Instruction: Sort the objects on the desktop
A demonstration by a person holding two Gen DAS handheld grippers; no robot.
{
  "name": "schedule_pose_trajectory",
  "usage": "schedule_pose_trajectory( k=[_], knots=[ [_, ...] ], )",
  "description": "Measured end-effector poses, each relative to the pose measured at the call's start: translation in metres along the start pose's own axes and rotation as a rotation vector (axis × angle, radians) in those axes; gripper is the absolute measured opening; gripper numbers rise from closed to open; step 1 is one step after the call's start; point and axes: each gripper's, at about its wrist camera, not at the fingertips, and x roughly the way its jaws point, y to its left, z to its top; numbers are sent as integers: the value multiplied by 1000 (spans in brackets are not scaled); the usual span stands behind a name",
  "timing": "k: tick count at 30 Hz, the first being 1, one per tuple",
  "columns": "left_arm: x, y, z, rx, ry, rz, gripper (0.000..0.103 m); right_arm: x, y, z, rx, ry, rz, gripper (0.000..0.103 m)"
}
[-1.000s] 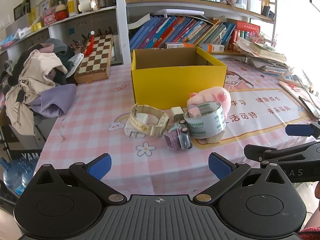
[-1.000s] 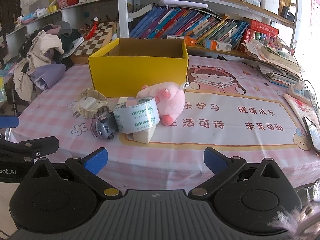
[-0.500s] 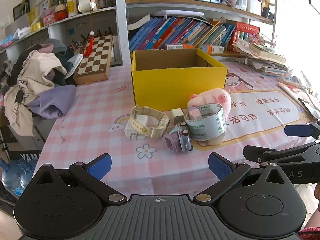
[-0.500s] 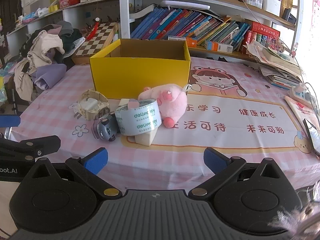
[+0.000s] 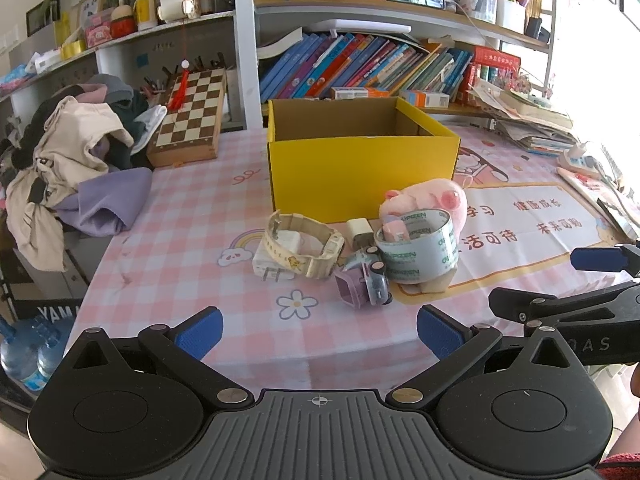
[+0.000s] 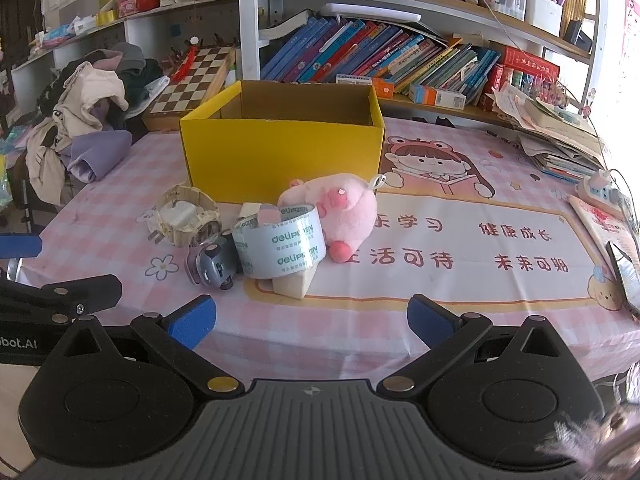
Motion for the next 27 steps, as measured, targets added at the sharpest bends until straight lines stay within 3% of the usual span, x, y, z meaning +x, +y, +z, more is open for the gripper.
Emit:
schedule_pose_trajectory(
  k=[13,22,27],
  knots=[
    [11,8,4,-31,-2,-17,102,15,4,16,-31,9,39,92],
    [38,6,10,-32,35,-12,93,47,1,33,-72,57,83,90],
    [57,5,12,-36,74,-14,81,72,-4,43,-80,111,115,89]
  ],
)
